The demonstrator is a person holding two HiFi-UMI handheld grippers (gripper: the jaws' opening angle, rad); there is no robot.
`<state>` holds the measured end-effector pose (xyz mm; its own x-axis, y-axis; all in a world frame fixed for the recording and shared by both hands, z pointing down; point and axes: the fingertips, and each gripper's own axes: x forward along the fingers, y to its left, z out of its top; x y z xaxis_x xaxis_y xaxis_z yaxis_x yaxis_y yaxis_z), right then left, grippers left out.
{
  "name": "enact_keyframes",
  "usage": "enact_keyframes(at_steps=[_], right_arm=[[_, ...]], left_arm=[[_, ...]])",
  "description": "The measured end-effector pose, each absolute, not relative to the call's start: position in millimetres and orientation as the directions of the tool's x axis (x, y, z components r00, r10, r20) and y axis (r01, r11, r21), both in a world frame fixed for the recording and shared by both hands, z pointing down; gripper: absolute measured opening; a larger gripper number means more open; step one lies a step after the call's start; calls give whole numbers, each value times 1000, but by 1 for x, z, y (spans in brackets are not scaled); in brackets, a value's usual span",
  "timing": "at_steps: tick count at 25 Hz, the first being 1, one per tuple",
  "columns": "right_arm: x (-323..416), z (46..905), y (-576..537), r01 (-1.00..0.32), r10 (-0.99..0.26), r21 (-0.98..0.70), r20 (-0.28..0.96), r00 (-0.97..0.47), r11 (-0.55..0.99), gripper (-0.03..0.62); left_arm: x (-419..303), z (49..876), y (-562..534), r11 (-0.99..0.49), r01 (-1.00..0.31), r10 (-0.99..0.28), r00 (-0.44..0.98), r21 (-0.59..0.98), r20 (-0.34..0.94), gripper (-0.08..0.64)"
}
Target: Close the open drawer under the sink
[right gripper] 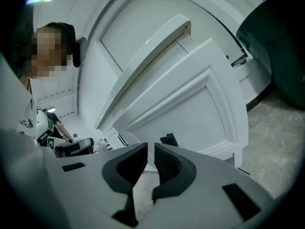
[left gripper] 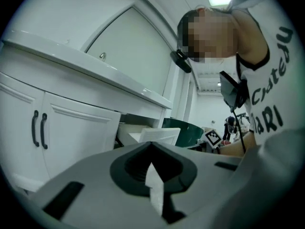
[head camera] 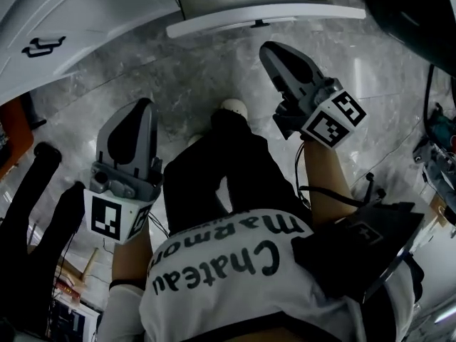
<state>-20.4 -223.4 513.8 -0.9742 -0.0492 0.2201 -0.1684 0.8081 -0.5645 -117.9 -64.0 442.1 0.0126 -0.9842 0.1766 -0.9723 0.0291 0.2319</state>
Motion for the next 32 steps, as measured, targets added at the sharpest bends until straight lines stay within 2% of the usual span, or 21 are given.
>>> enact_keyframes(at_steps=[2, 6, 9, 14, 17, 20, 32], right_arm=[[-20, 518, -225, -150, -45, -544, 202, -978, 826, 75], [-29, 519, -235, -117, -50, -440, 161, -986, 890, 80], [-34, 532, -247, -106, -62, -363, 130, -990, 926, 132], [-33, 540, -258, -131, -111, -280, 89, -990, 951, 153], [-37, 544, -258, -141, -127, -249, 72, -989, 958, 147], [-40, 545, -257, -147, -138, -235, 52, -989, 961, 92], [-51, 541, -266, -161, -129, -230, 146, -981, 960, 78]], left_arm=[[-119, 454, -71, -1, -974, -989, 35, 228, 143, 8], [-132, 473, -85, -52, -981, -996, 65, 188, 65, 8], [-144, 499, -98, -70, -985, -997, 73, 157, 16, 8], [-156, 522, -107, -71, -989, -997, 69, 129, -21, 8], [-158, 530, -106, -84, -990, -996, 81, 110, -32, 8], [-161, 538, -104, -91, -991, -996, 90, 103, -10, 8], [-168, 526, -92, -29, -995, -999, 28, 99, -16, 8]])
